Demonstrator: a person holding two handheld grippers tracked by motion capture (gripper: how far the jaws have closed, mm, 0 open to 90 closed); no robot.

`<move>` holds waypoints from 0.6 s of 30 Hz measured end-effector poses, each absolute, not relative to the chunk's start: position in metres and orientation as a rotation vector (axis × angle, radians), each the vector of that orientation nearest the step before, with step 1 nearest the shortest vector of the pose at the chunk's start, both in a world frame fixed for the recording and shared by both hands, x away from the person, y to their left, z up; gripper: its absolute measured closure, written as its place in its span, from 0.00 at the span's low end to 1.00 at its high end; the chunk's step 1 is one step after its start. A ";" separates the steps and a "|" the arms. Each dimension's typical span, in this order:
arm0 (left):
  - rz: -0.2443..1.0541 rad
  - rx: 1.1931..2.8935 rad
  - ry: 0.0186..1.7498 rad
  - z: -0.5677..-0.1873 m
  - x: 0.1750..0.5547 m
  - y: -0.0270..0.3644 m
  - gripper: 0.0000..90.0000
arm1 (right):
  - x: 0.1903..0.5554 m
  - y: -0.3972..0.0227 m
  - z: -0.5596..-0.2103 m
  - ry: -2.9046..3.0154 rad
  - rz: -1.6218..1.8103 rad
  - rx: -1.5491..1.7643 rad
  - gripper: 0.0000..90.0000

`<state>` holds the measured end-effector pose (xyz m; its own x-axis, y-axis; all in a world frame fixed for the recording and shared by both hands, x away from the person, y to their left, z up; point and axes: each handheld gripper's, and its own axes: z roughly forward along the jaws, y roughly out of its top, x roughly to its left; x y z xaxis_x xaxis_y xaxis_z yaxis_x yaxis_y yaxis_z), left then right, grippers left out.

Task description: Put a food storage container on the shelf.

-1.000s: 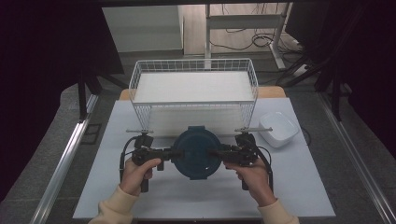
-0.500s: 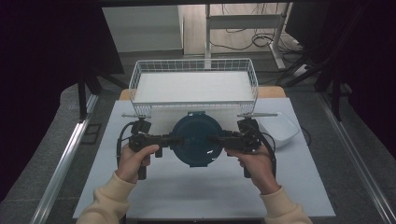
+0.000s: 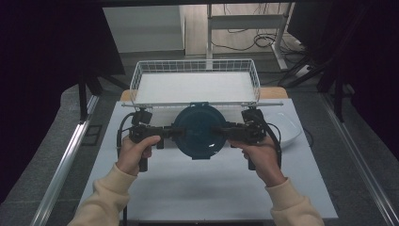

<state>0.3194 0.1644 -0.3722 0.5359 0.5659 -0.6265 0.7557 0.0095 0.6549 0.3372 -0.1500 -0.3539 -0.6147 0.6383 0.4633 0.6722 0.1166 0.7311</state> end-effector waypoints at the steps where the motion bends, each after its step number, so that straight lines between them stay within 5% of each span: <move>1: -0.212 1.670 1.125 -0.368 0.321 0.165 0.48 | 0.338 -0.150 -0.352 -2.324 -1.551 -1.360 0.37; 18: -0.175 1.644 1.111 -0.331 0.335 0.176 0.48 | 0.356 -0.139 -0.311 -2.357 -1.559 -1.326 0.37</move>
